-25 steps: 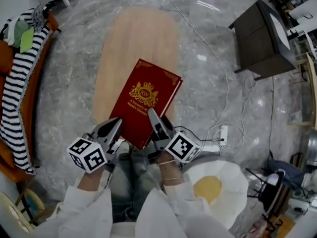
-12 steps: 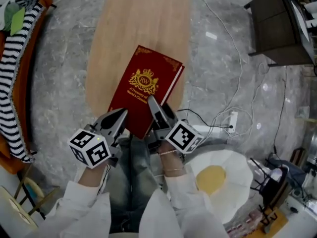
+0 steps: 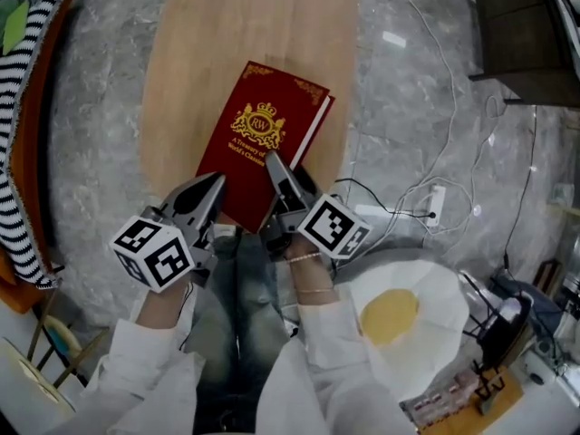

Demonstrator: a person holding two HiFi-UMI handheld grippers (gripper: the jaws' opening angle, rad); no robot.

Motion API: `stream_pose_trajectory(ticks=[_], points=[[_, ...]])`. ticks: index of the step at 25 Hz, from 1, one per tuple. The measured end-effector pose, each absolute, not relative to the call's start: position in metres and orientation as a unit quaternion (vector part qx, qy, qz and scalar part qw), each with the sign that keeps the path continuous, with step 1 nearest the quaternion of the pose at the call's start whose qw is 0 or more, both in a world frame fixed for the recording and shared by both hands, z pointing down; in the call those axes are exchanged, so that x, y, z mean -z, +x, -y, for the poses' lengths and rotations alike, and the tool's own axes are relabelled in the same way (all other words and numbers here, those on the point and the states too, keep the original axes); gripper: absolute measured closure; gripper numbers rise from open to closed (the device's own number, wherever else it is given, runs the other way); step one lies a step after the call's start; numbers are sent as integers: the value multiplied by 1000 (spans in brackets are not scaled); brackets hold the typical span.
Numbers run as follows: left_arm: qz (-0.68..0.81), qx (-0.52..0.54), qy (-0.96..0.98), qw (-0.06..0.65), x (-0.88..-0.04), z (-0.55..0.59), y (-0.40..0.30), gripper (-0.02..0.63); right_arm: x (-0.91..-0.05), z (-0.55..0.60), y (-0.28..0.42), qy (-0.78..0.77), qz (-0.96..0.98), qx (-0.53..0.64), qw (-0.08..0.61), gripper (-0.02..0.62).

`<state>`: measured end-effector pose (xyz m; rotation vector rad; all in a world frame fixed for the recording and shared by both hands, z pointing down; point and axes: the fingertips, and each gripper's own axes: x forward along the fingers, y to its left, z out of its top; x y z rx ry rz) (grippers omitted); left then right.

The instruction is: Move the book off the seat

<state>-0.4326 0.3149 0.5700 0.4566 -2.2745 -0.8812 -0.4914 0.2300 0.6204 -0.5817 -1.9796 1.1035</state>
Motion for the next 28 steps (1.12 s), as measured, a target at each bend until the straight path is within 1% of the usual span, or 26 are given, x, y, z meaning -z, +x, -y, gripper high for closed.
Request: stream_pose_trajectory(ticks=[9, 15, 19, 28], points=[[854, 346, 157, 355, -616, -308, -427, 600, -654, -233, -499, -228, 772, -437, 401, 344], [850, 351, 156, 360, -631, -305, -428, 600, -667, -232, -499, -224, 767, -440, 410, 344], [843, 369, 151, 361, -640, -308, -425, 600, -675, -233, -501, -208, 765, -454, 407, 342], [840, 373, 146, 367, -658, -307, -417, 600, -687, -237, -503, -201, 757, -474, 403, 341]])
